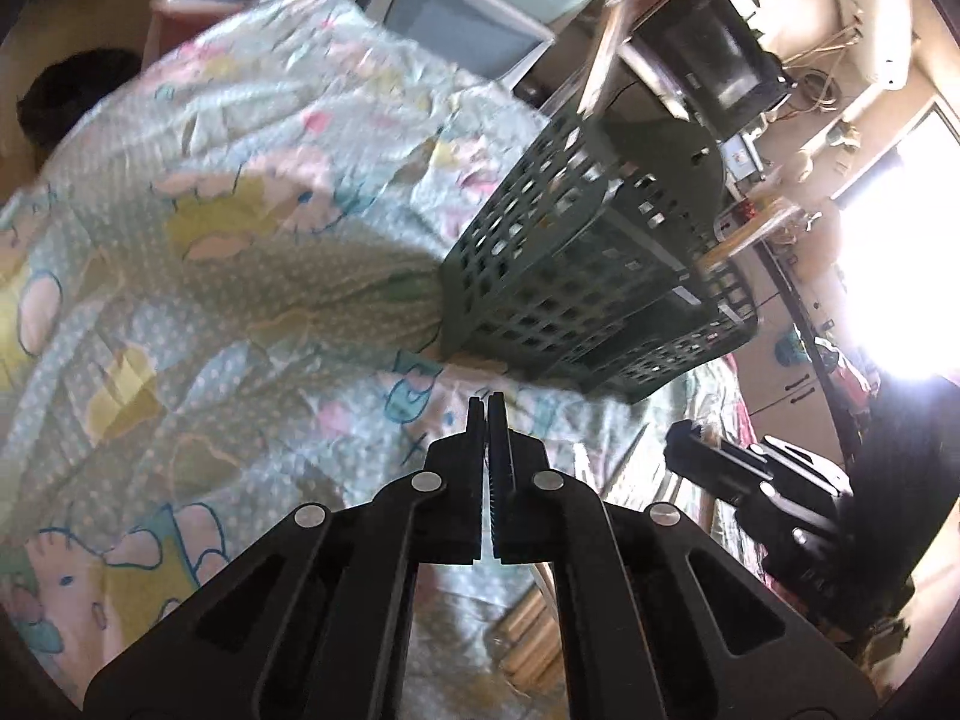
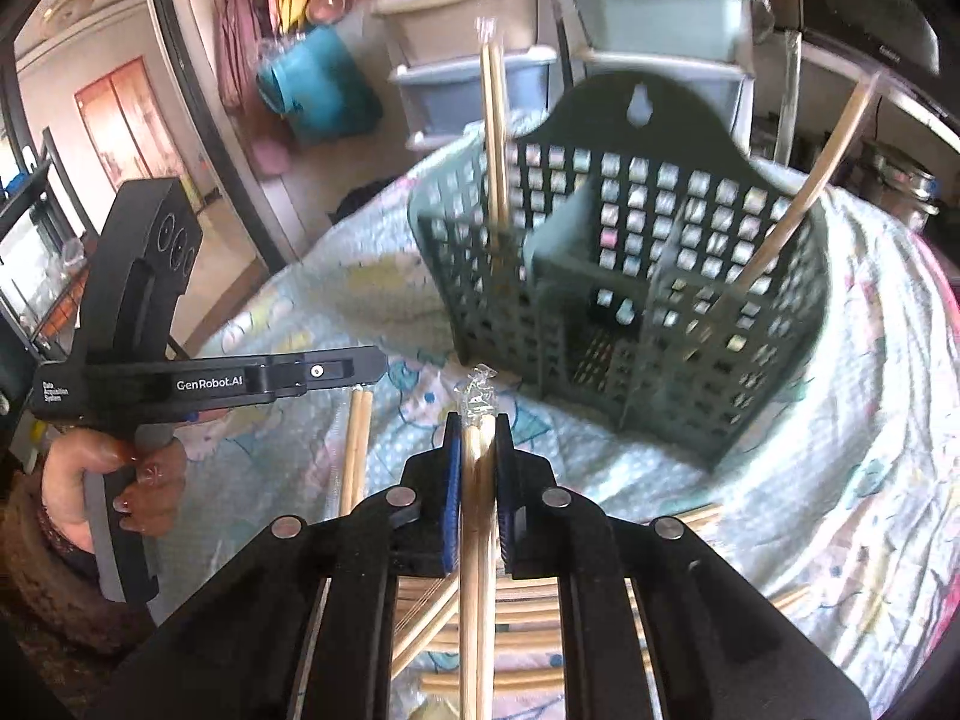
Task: Organize utensils
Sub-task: 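Lift the held chopsticks and carry both tools above the caddy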
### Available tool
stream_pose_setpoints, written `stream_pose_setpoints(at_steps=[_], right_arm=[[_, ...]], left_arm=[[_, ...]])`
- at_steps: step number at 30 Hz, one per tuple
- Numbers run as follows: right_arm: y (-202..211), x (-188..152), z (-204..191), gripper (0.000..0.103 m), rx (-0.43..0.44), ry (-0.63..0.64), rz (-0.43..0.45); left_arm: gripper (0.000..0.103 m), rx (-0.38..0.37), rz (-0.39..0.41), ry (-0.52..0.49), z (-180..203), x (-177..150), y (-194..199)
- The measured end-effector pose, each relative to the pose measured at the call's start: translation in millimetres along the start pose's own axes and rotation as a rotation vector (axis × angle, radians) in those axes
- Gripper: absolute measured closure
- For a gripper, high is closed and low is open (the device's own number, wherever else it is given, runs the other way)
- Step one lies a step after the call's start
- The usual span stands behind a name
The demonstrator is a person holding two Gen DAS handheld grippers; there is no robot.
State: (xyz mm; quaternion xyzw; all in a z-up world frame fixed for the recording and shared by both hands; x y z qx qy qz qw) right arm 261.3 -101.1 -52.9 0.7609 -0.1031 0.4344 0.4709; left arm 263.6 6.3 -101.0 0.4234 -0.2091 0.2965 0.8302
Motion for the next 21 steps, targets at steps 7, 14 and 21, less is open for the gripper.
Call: stream_pose_setpoints(at_steps=[7,14,21], right_arm=[[34.6,15.0,2.2,0.093,-0.008,0.009,0.076],[66.0,29.8,1.4,0.093,-0.017,0.011,0.153],[93.3,51.2,-1.0,0.093,-0.033,0.011,0.237]], left_arm=[[0.103,0.018,0.064,-0.044,7.1,19.8,22.9],[0.103,0.006,0.124,-0.072,16.4,38.7,51.8],[0.103,-0.02,0.188,-0.157,51.0,57.3,79.7]])
Point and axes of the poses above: each gripper's, at about its wrist camera, not at the fingertips, and y roughly against the way its jaws point, z to its right, x to its top, the point moved 10 cm from there along -y, roughly the way its jaws point, and after that the axes turned 8 degrees about z, right-handed, at the moved point
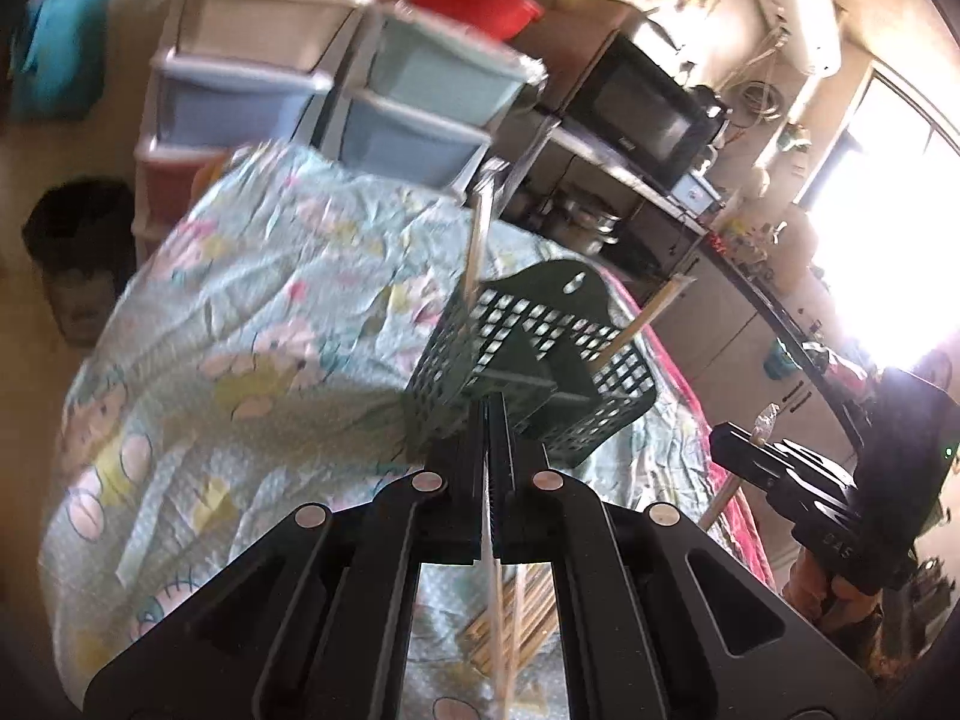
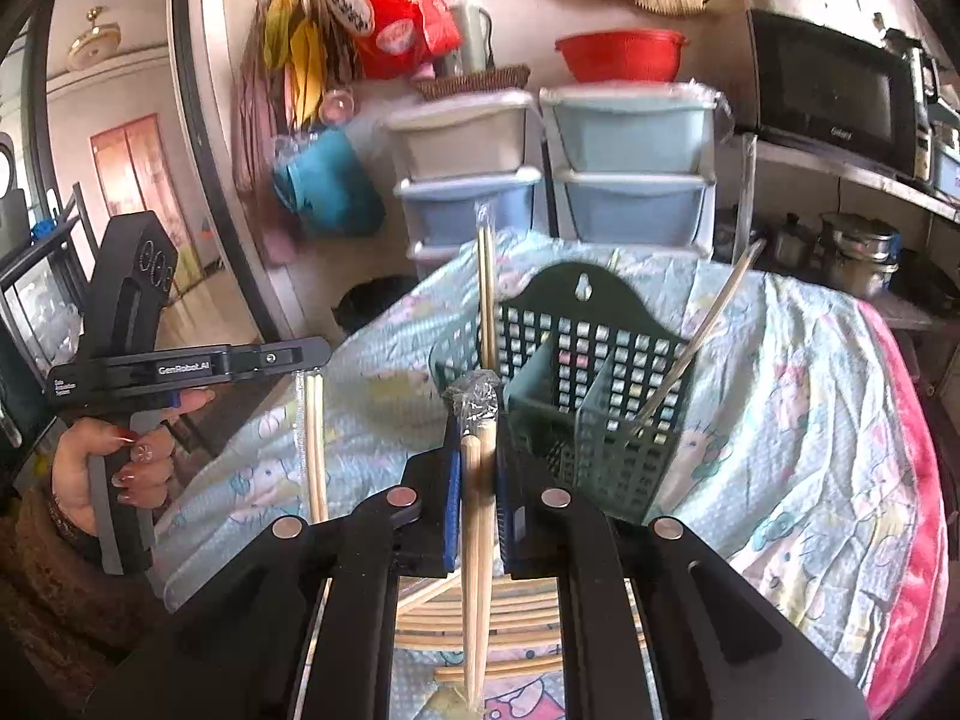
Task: Organize utensils
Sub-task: 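Lift the held chopsticks and carry both tools above the caddy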
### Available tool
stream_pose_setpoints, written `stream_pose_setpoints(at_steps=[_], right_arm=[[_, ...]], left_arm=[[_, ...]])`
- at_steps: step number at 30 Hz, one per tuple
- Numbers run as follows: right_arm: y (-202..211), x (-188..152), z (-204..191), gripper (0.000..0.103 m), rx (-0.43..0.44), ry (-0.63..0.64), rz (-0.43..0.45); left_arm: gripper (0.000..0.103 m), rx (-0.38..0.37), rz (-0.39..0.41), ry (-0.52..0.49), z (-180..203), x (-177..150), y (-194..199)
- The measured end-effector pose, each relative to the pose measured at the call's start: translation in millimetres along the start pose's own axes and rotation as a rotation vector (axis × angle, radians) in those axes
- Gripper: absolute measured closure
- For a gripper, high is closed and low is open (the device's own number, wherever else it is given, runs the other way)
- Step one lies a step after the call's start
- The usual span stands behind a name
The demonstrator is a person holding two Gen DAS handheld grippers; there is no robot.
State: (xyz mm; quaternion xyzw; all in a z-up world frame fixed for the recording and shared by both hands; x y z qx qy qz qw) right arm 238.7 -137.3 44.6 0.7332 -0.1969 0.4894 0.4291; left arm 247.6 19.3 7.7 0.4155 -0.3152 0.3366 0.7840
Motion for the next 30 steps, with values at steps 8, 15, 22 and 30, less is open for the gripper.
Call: stream_pose_setpoints(at_steps=[8,15,22,30], right_arm=[[29.3,29.9,4.8,0.093,-0.035,-0.001,0.102],[46.5,56.1,12.8,0.093,-0.053,0.001,0.177],[59.4,83.4,16.0,0.093,-0.068,0.019,0.248],[71.0,112.7,22.7,0.093,-0.089,0.025,0.329]], left_arm=[[0.103,-0.061,0.059,-0.084,47.2,27.4,15.7],[0.103,-0.104,0.095,-0.136,84.6,46.4,18.4],[0.103,-0.153,0.133,-0.169,119.0,66.8,17.5],[0.103,-0.197,0.202,-0.167,149.7,96.2,17.0]])
Point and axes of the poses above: each gripper's, at about its wrist camera, not at the fingertips, and y roughly against the way its jaws point, z to its right, x to its top, the point moved 10 cm from there along -y, roughly the way its jaws point, and after that the axes turned 8 degrees about z, right-handed, at the moved point
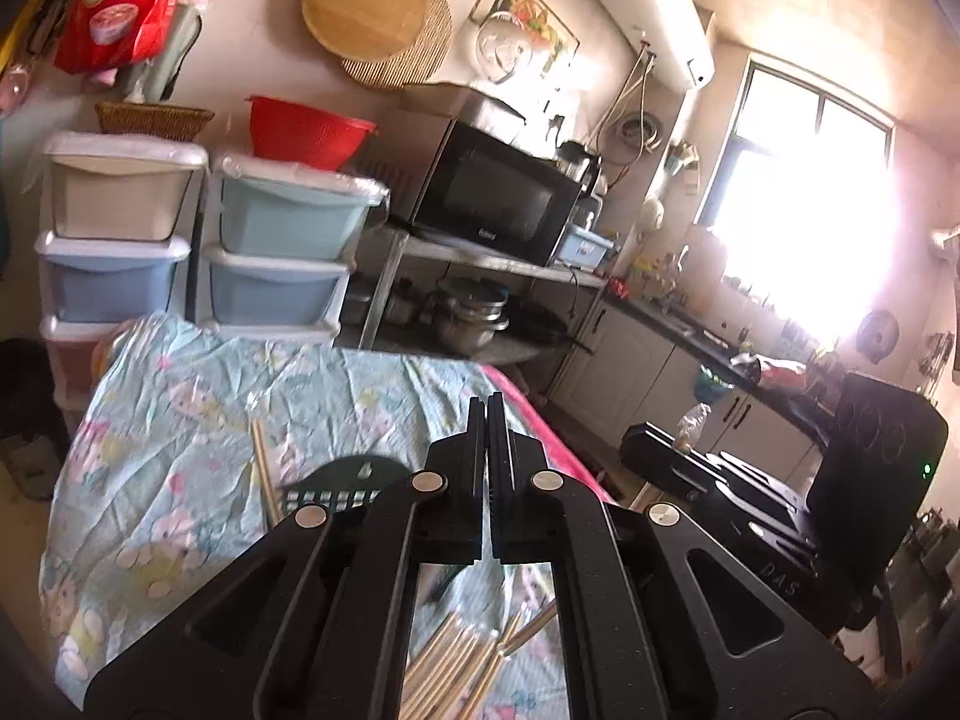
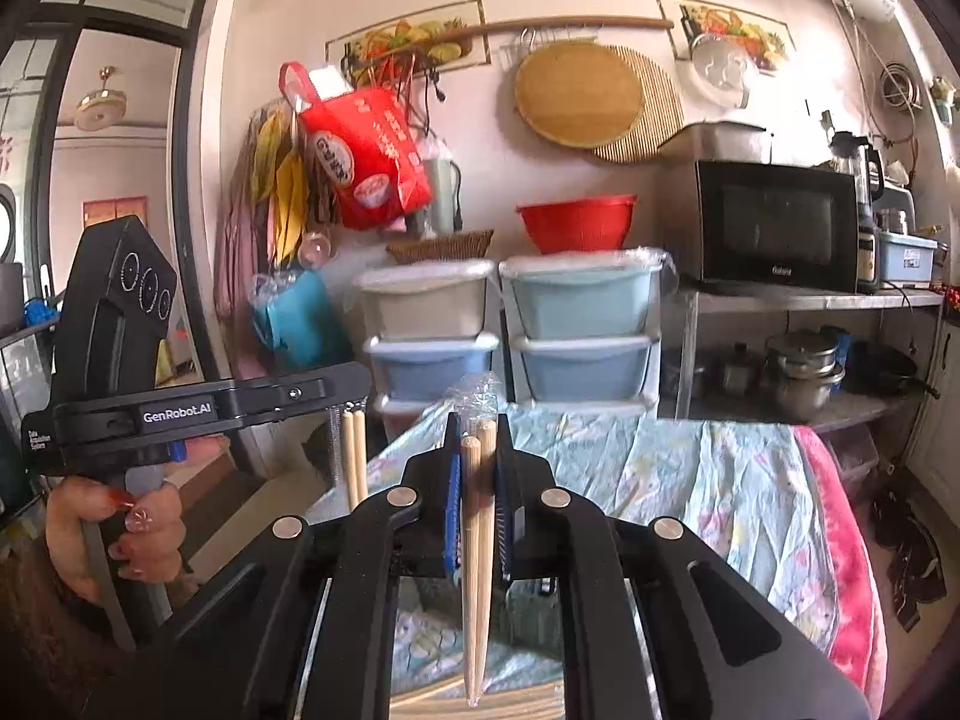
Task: Organize utensils
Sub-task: 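Lift the held chopsticks and carry both tools above the caddy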
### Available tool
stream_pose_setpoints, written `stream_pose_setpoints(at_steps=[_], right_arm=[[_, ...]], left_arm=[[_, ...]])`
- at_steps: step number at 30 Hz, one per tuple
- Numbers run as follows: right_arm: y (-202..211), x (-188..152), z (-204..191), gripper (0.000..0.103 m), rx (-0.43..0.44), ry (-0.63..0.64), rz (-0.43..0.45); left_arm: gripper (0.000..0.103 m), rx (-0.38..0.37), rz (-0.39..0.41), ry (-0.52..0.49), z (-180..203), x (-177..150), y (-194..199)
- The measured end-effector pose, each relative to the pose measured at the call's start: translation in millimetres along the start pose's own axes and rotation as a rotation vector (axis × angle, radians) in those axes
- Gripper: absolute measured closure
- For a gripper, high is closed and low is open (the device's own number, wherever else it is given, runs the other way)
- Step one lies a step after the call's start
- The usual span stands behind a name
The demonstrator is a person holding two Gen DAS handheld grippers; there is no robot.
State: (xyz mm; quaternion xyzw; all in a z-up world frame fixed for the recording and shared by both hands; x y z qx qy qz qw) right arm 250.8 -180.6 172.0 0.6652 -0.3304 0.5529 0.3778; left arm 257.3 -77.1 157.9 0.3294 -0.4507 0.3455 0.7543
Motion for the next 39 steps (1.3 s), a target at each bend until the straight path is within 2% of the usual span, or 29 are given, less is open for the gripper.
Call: stream_pose_setpoints(at_steps=[13,18,27,33,39], right_arm=[[-12.4,29.5,16.4,0.093,-0.038,-0.002,0.082],[-21.0,37.7,26.9,0.093,-0.056,-0.006,0.099],[-32.4,50.2,40.5,0.093,-0.095,0.015,0.147],[-41.1,50.0,44.8,0.093,-0.1,0.027,0.167],[-54.8,35.7,51.5,0.093,-0.12,0.043,0.162]], left_arm=[[0.103,-0.021,0.071,0.045,3.5,40.7,-23.0],[0.103,-0.052,0.088,0.065,6.4,50.3,-34.6],[0.103,-0.051,0.117,0.063,0.7,63.5,-51.8],[0.103,-0.043,0.103,0.038,-3.1,55.6,-66.2],[0.103,-0.032,0.087,0.018,-11.2,37.6,-80.2]])
Point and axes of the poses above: each gripper's, at about its wrist camera, not at the fingertips, and y roughly against the way its jaws point, z to its right, x to its top, the point moved 10 cm from there along -y, roughly the way its jaws point, and after that the axes turned 8 degrees about z, right-handed, at the moved point
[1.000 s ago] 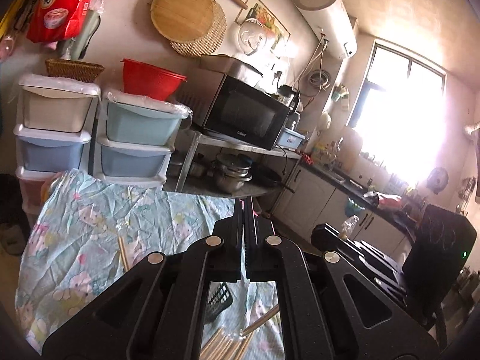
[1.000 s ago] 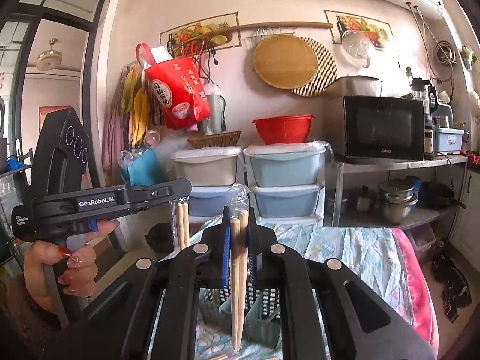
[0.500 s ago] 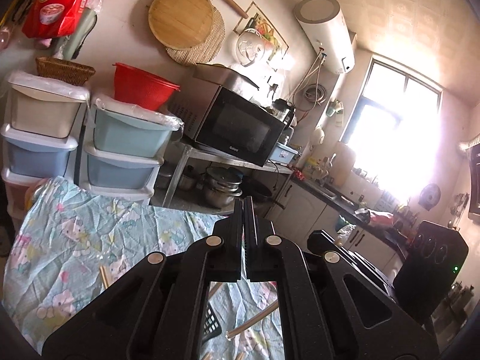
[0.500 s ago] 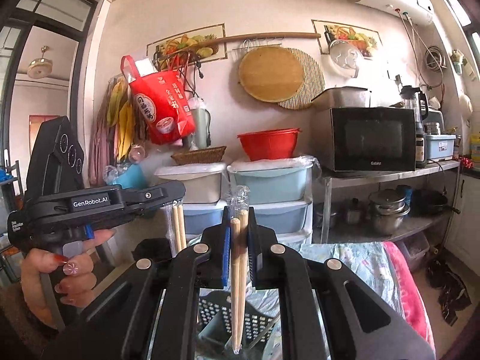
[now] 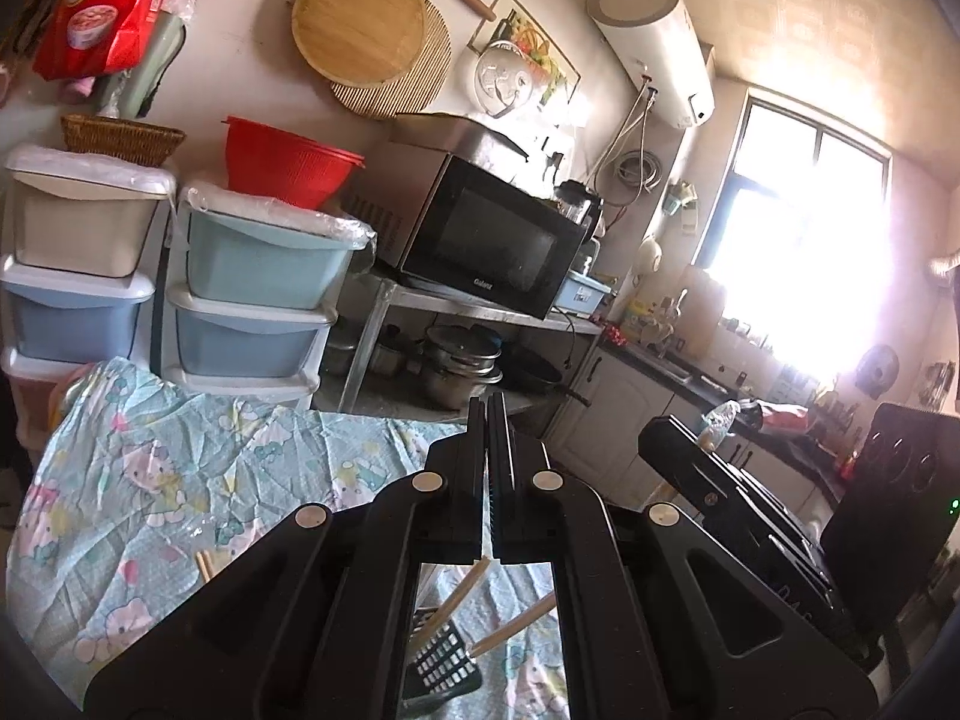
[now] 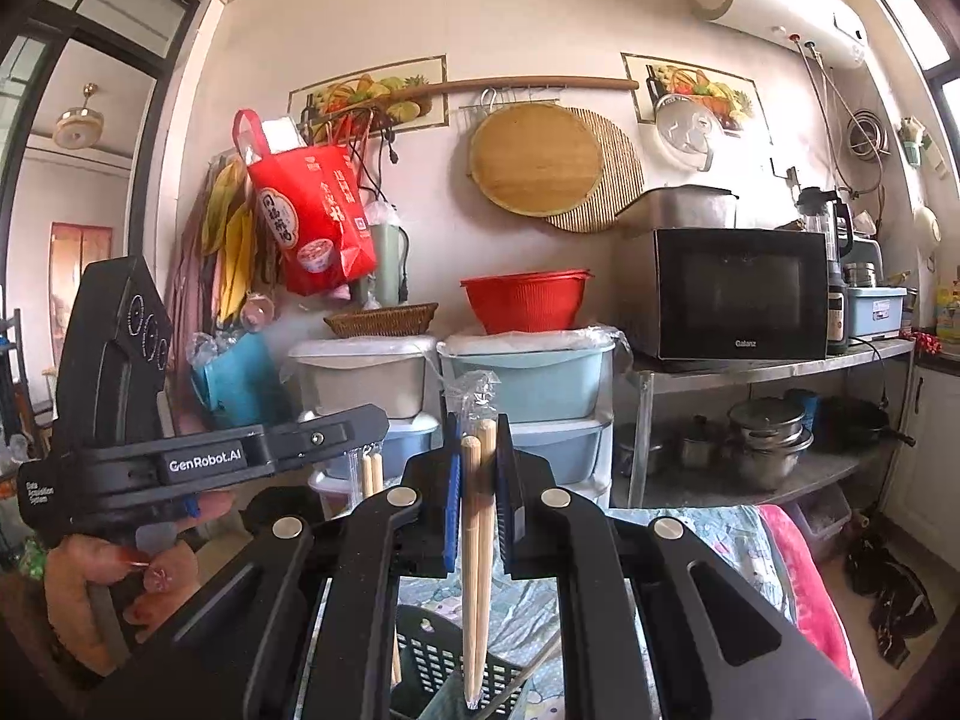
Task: Organize utensils
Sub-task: 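Lift the held chopsticks and carry both tools above the caddy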
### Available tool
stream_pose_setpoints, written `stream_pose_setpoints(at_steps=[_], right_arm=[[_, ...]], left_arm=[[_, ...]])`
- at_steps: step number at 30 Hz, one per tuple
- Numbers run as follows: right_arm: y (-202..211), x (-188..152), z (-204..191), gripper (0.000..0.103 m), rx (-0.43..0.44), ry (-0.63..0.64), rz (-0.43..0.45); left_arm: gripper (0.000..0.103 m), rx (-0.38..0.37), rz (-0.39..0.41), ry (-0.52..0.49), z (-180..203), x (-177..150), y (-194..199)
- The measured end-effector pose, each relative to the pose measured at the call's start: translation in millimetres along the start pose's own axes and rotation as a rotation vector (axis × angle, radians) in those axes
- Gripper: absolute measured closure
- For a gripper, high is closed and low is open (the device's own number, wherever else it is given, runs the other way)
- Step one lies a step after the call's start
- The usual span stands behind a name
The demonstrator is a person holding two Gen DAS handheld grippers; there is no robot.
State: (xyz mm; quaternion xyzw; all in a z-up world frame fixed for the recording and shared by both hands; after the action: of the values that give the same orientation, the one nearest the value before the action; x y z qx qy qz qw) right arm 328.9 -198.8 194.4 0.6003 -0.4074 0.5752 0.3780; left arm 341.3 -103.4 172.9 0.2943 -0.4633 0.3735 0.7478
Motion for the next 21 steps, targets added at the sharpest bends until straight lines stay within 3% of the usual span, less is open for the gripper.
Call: stream_pose_setpoints(at_steps=[19,21], right_arm=[[-23.6,-71.3,12.6,0.093,-0.052,-0.02,-0.132],[-21.8,-74.3,12.8,0.089,-0.053,-0.021,-0.139]], left_arm=[[0.103,0.031,-0.07,0.058,-41.0,-65.5,-10.5],[0.103,0.039,-0.071,0.055,-44.0,-67.9,-8.9]])
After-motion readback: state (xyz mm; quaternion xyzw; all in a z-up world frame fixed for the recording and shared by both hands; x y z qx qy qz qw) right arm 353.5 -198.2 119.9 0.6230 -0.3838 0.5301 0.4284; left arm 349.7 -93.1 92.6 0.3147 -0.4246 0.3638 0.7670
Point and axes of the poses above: each gripper's, at about its wrist camera, not at the fingertips, and y roughly against the way its jaws point, z to its right, x to its top, the point moved 10 cm from there along -y, roughly the way its jaws point, and after that the axes turned 8 degrees about z, right-handed, at the moved point
